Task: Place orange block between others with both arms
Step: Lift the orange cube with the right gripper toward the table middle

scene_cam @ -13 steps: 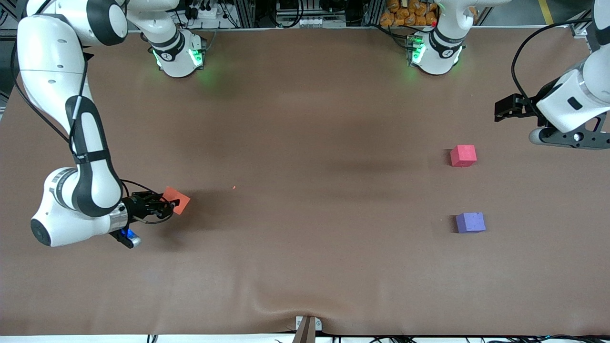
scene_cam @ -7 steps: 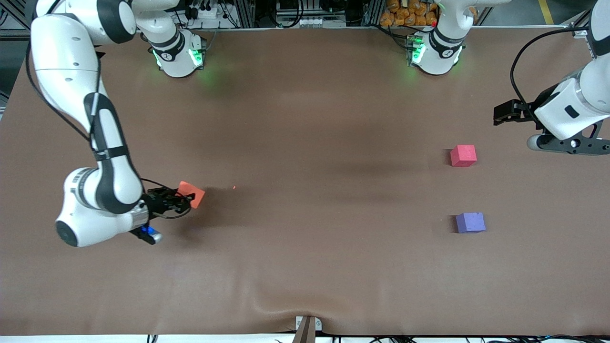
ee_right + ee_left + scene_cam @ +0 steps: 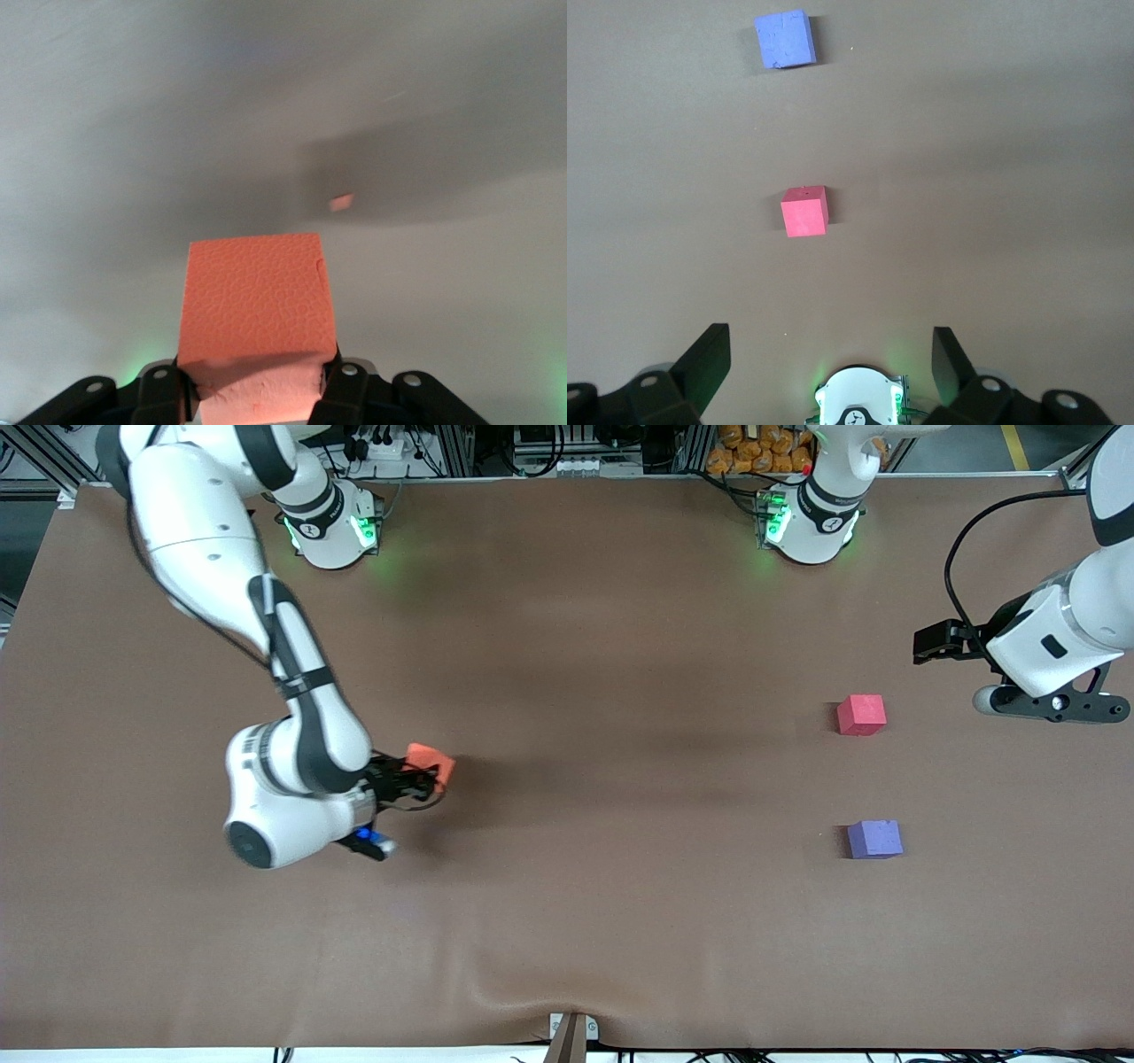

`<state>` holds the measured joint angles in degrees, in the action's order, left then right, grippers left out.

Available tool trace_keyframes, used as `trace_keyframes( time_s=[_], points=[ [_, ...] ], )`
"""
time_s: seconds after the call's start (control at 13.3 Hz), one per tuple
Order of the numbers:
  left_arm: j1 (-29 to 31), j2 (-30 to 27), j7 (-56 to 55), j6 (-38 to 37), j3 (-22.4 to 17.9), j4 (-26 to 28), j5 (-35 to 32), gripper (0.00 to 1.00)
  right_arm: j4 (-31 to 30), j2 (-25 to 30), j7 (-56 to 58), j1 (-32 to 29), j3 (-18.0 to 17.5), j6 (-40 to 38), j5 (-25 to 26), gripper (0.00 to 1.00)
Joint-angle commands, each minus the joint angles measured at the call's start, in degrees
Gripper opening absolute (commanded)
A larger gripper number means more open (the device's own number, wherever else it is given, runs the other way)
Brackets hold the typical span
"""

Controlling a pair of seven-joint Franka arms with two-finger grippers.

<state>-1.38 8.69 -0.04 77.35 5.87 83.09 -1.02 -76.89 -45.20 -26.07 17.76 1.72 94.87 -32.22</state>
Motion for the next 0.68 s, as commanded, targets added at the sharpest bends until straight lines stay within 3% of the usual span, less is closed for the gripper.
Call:
trace_keyframes(
  time_s=[0.0,0.45,0.6],
  points=[
    [-0.2,0.3,-1.7,0.3,0.0,-0.3,-1.2,1.0,-0.3,0.3,-2.0,3.5,0.7,3.4,-7.8,0.55],
    [-0.3,1.4,-2.8,0.7,0.0,-0.1,-1.2,1.0,-0.4,0.0,-14.1,13.2,0.6,17.9,-11.8,0.54],
    [-0.4,1.9,-2.9,1.0,0.0,0.0,-1.2,1.0,-0.4,-0.1,-15.0,15.3,0.6,19.7,-17.3,0.54]
  ],
)
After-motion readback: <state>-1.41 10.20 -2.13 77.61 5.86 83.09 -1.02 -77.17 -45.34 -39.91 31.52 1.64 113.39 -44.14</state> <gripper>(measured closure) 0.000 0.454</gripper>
